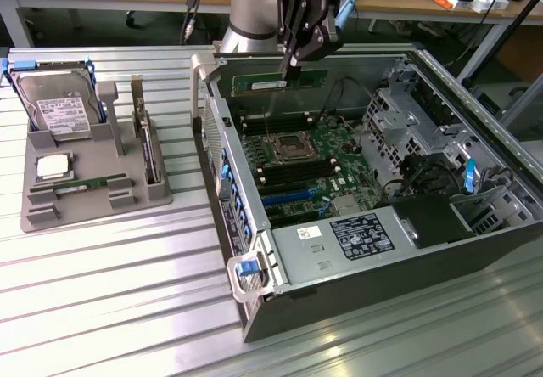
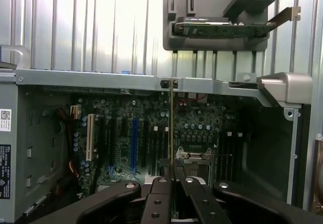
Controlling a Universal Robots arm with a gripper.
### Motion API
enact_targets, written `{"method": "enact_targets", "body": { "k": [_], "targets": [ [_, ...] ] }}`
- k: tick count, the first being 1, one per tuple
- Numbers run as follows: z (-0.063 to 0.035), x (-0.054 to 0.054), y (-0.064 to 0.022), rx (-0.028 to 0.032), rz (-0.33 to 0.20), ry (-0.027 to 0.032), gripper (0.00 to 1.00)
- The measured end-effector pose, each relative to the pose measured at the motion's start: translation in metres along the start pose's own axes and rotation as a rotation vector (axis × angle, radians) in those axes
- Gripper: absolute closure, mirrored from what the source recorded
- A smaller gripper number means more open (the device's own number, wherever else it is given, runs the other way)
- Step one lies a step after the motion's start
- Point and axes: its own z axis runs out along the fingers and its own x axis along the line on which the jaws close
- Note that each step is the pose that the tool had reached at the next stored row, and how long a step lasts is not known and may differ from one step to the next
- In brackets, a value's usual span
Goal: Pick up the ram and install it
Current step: 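Pick up the ram and move it above insertion slot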
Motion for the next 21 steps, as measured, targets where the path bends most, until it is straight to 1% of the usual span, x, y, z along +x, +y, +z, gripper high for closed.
{"method": "enact_targets", "body": {
  "k": [8,17,19,21],
  "targets": [
    [-0.0005,0.001,-0.0106,-0.0001,0.0,0.0001,0.88],
    [-0.0012,0.001,-0.0252,0.0,0.0,0.0,0.88],
    [-0.0013,0.001,-0.0267,0.0,0.0,0.0,0.88],
    [-0.0014,0.002,-0.0302,0.0,0.0,0.0,0.88]
  ]
}}
